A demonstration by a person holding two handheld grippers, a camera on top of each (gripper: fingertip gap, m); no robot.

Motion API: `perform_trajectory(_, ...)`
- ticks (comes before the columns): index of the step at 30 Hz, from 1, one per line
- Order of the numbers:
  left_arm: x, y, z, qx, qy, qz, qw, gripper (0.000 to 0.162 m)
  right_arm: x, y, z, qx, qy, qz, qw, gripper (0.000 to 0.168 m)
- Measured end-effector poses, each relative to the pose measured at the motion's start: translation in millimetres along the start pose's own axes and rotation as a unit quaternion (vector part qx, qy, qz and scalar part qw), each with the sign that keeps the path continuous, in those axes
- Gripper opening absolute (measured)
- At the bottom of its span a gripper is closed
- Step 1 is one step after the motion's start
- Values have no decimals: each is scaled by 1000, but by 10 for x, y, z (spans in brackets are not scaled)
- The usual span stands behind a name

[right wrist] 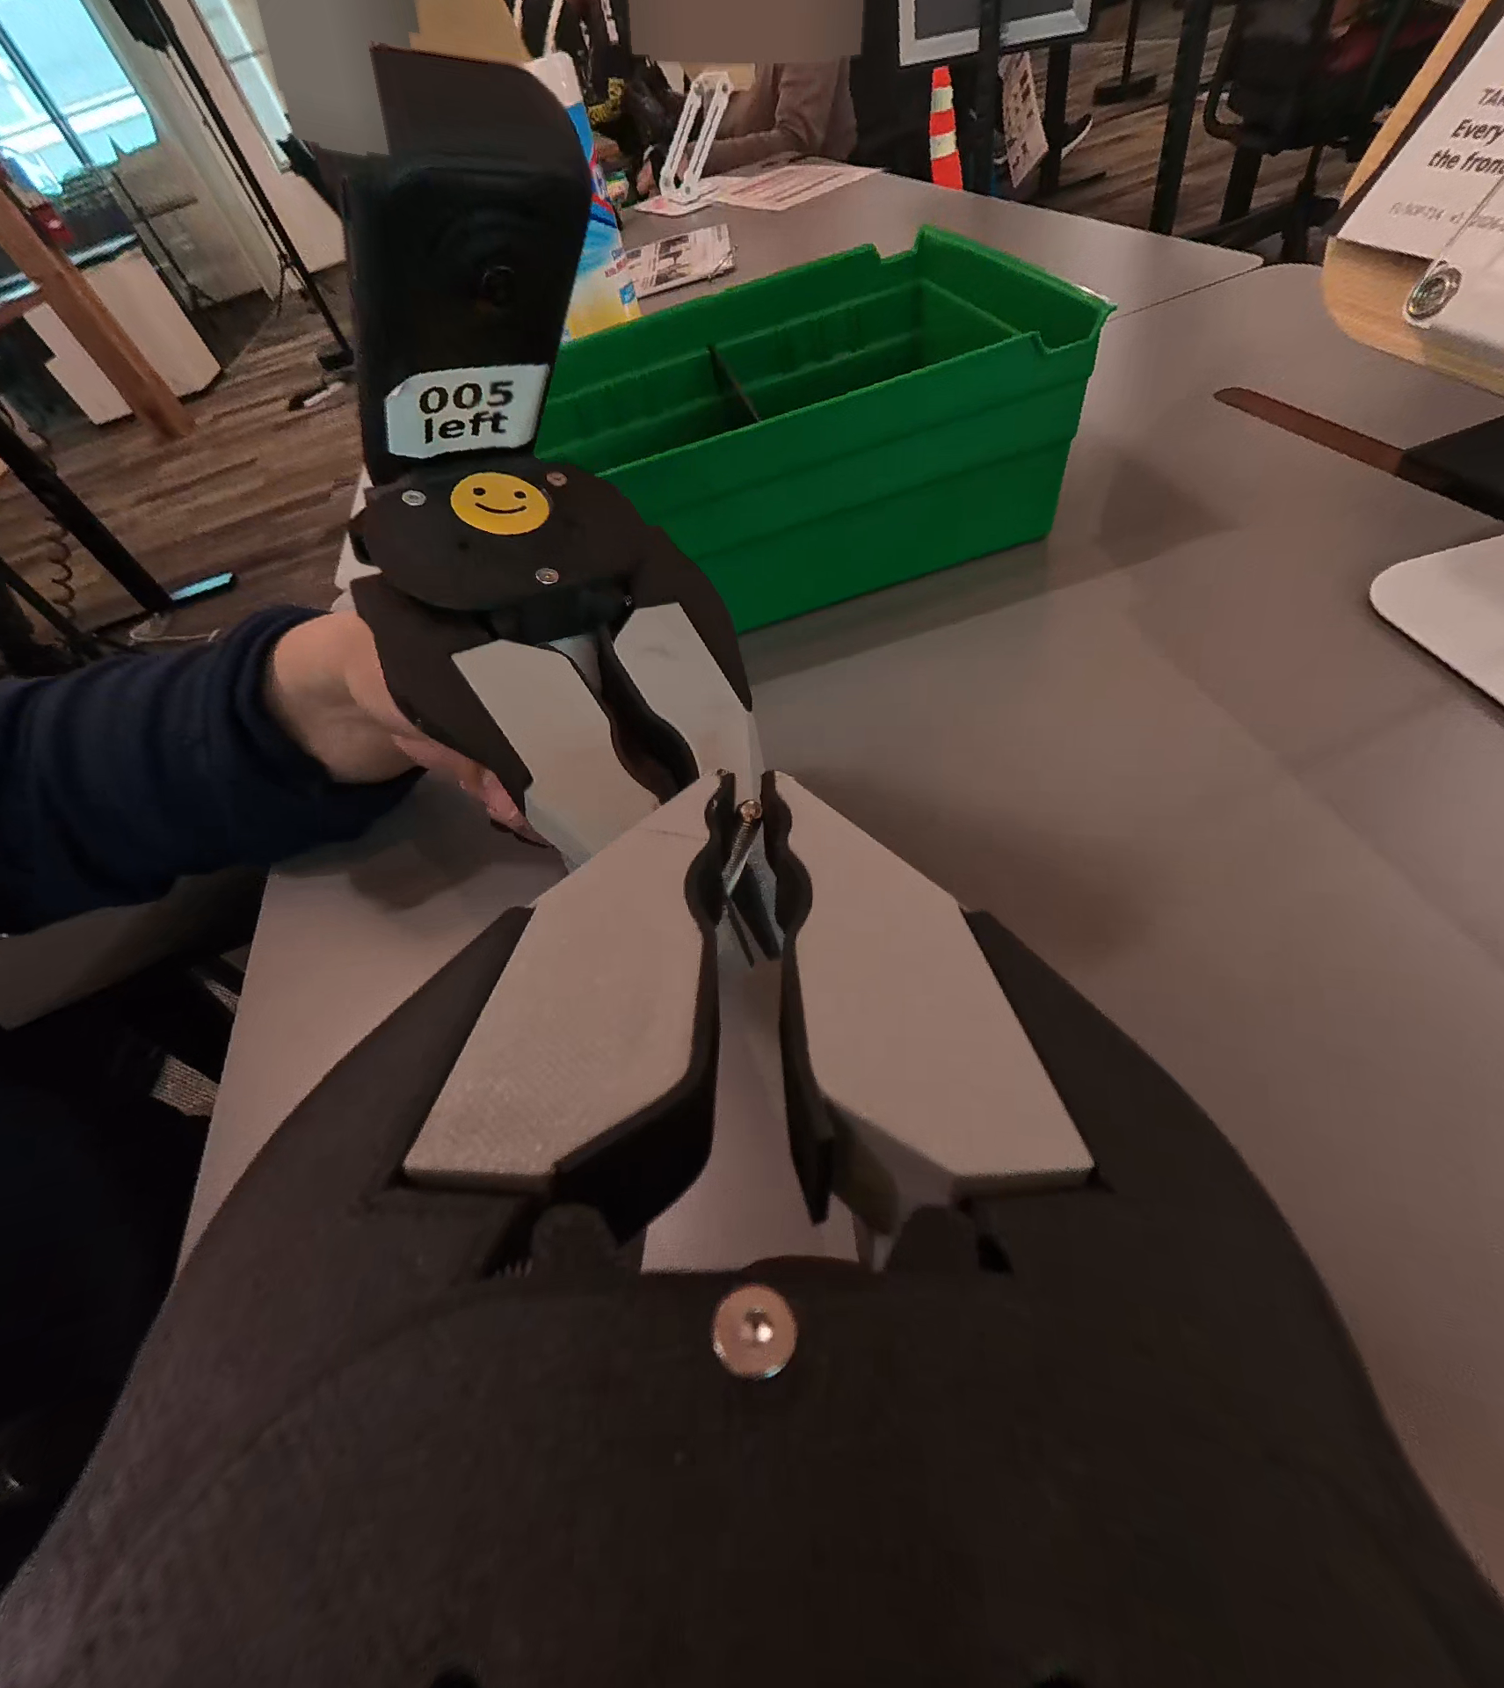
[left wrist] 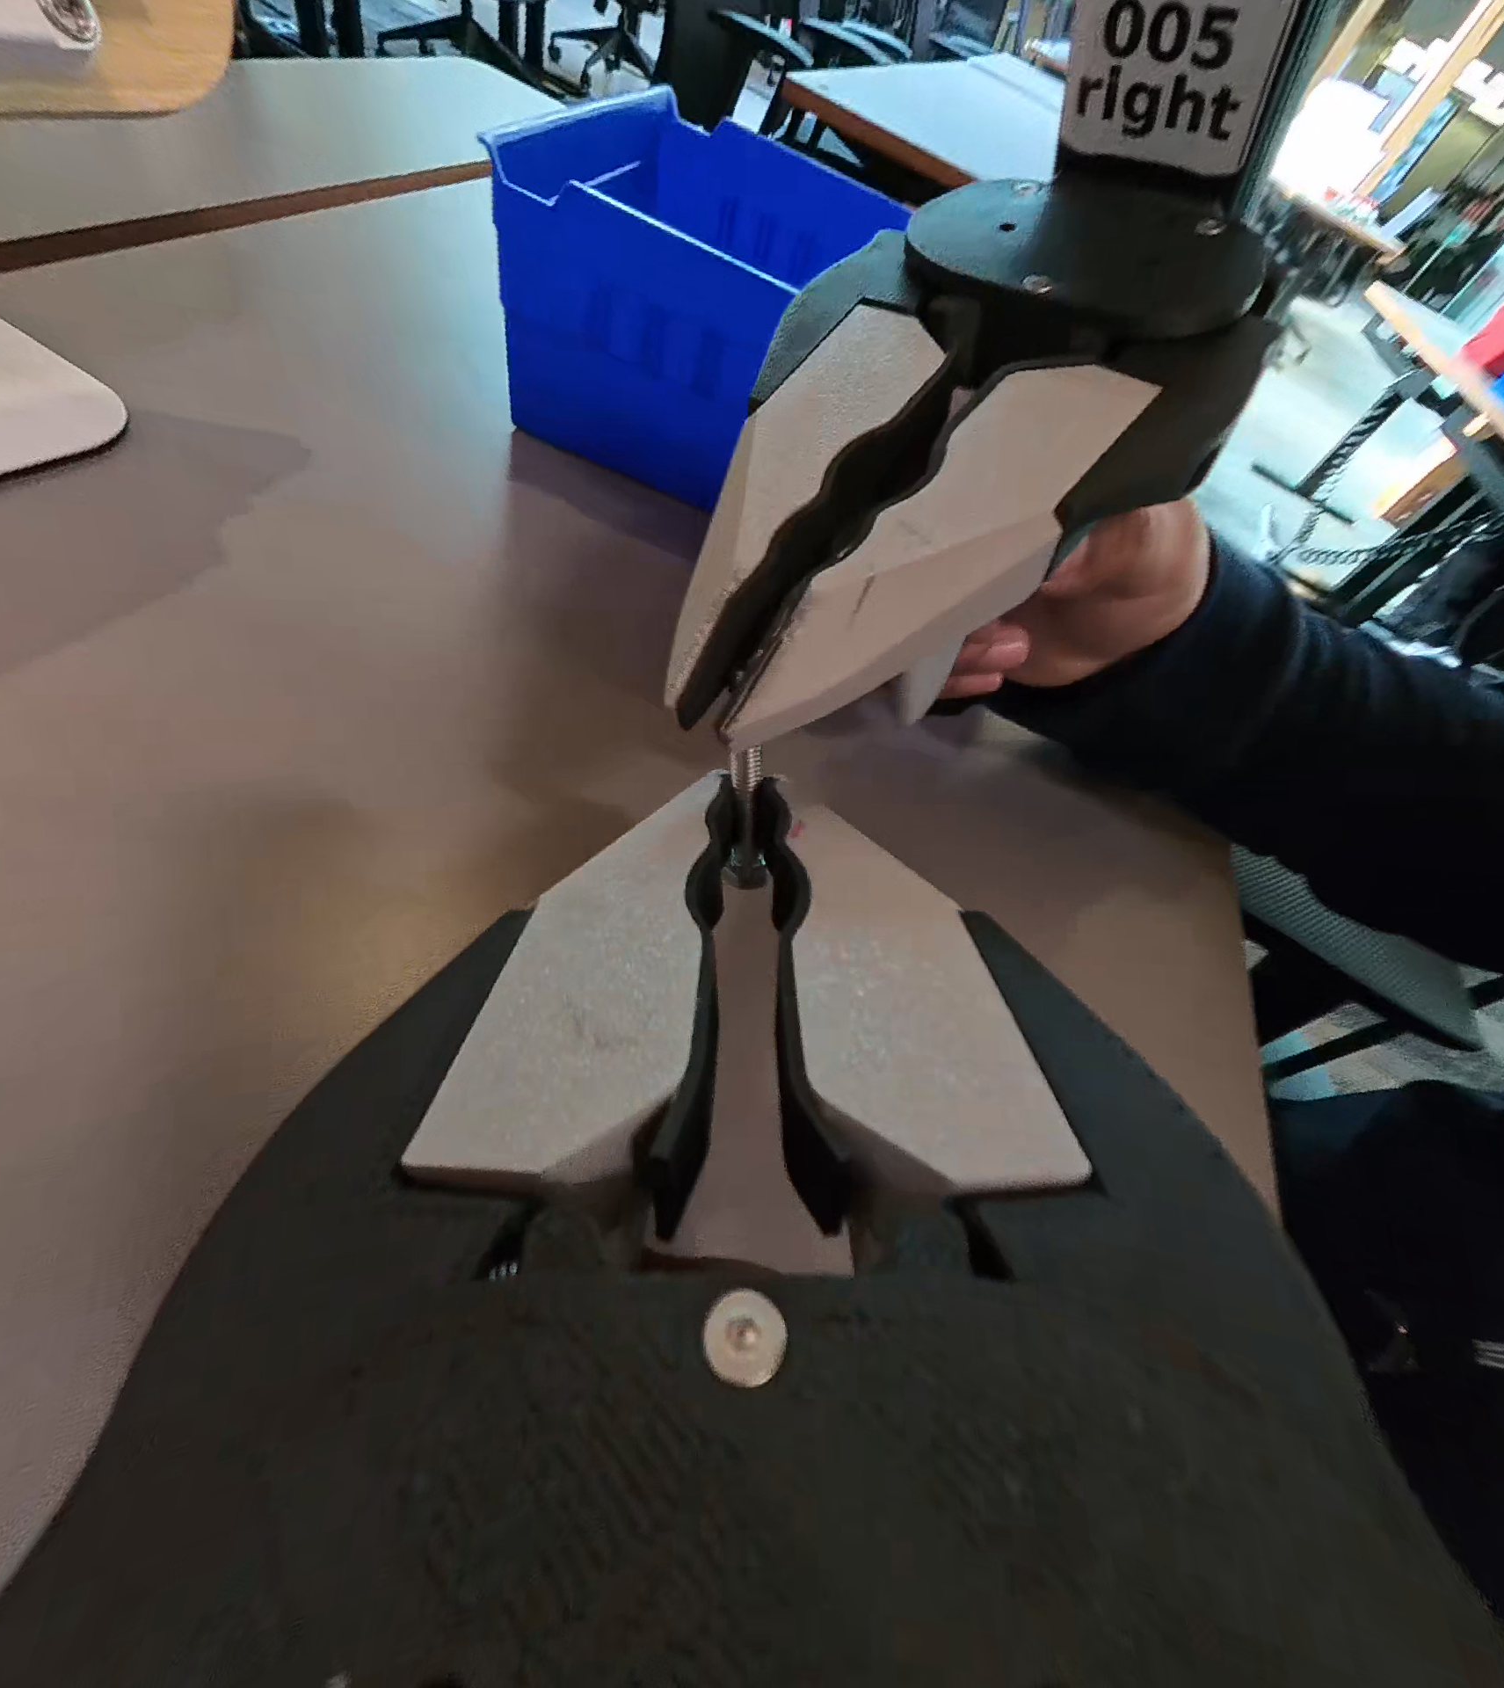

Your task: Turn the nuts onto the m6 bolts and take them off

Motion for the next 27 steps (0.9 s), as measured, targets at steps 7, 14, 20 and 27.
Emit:
perform_trajectory(7,24,-16,4,9,8,-14,1000,3,13,-34,-34,5,30,-9,1000,2)
perform_trajectory(14,55,-49,34,18,2,-25,1000,3,143,-204,-67,12,49,-67,996,8)
perform_trajectory(20,86,-64,22,22,7,-35,999,3,86,-163,-63,12,42,-46,998,13)
perform_trajectory(27,48,-32,12,33,25,-13,999,4,11,-79,-34,6,28,-10,1000,2)
Point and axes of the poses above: each gripper's, where its closed fingertips meet, y out along the fingers, x out of its top, z = x × y across the jaws, the point moved 6 cm from there along -y, back along the fingers, and after that the axes turned 3 degrees about y, right-handed, at the moved point
